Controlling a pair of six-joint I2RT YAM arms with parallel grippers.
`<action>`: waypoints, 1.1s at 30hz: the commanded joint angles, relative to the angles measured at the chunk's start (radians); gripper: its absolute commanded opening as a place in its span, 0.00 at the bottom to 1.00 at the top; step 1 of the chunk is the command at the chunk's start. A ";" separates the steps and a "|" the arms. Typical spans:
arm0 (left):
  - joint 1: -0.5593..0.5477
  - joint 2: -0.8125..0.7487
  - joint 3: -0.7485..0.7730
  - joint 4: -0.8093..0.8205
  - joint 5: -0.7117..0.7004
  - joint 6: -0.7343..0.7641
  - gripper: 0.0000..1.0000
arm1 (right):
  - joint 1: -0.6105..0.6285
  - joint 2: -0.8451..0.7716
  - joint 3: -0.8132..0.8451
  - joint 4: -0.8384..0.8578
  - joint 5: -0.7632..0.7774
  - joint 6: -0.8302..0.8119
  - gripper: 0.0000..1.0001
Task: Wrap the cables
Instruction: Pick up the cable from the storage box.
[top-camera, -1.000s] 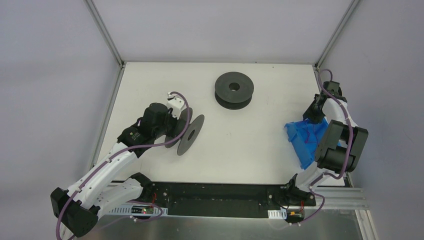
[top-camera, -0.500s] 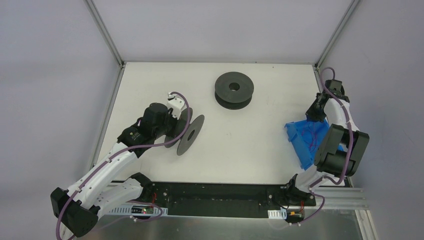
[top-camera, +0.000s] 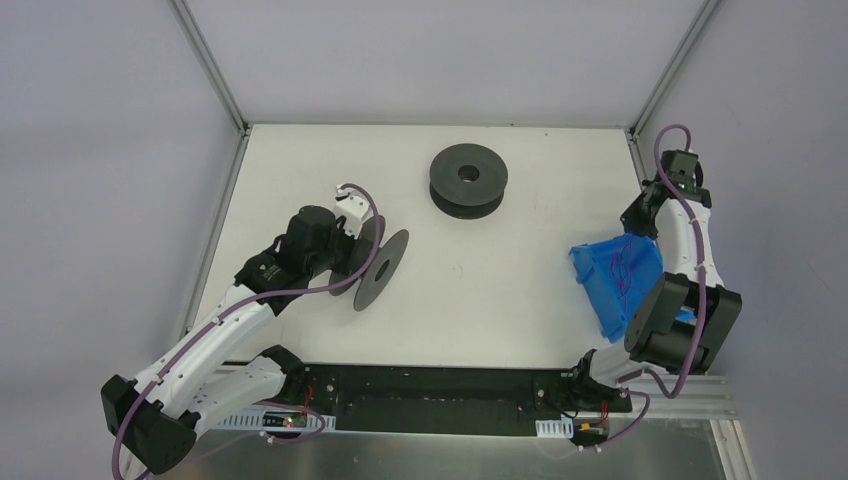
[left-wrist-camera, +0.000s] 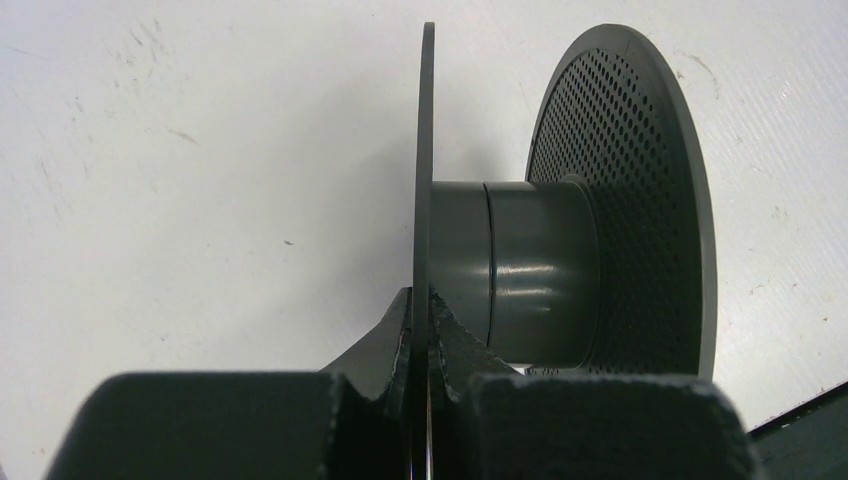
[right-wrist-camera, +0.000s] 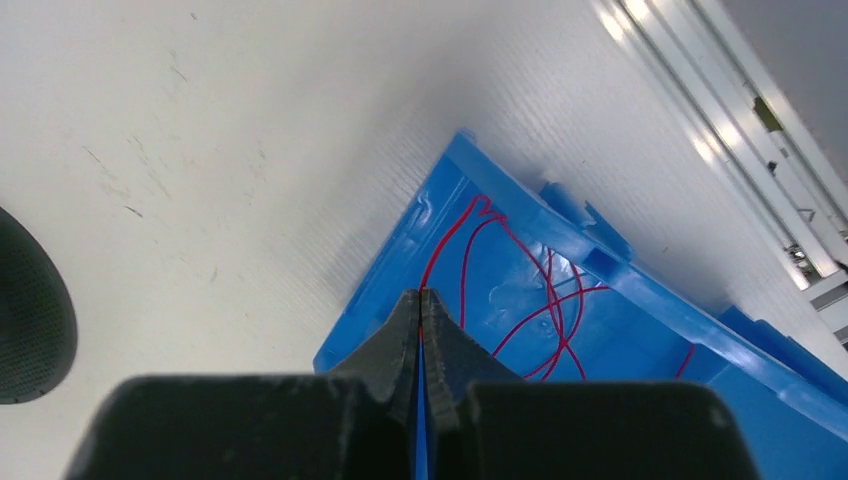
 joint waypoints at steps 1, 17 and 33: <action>-0.010 -0.031 0.009 0.074 0.000 -0.002 0.00 | 0.030 -0.128 0.164 -0.060 0.090 0.032 0.00; -0.010 -0.043 -0.001 0.089 -0.033 -0.007 0.00 | 0.220 -0.386 0.574 0.388 -0.195 0.003 0.00; -0.010 -0.043 -0.004 0.088 -0.091 -0.007 0.00 | 0.486 -0.315 0.600 0.416 -0.589 0.270 0.00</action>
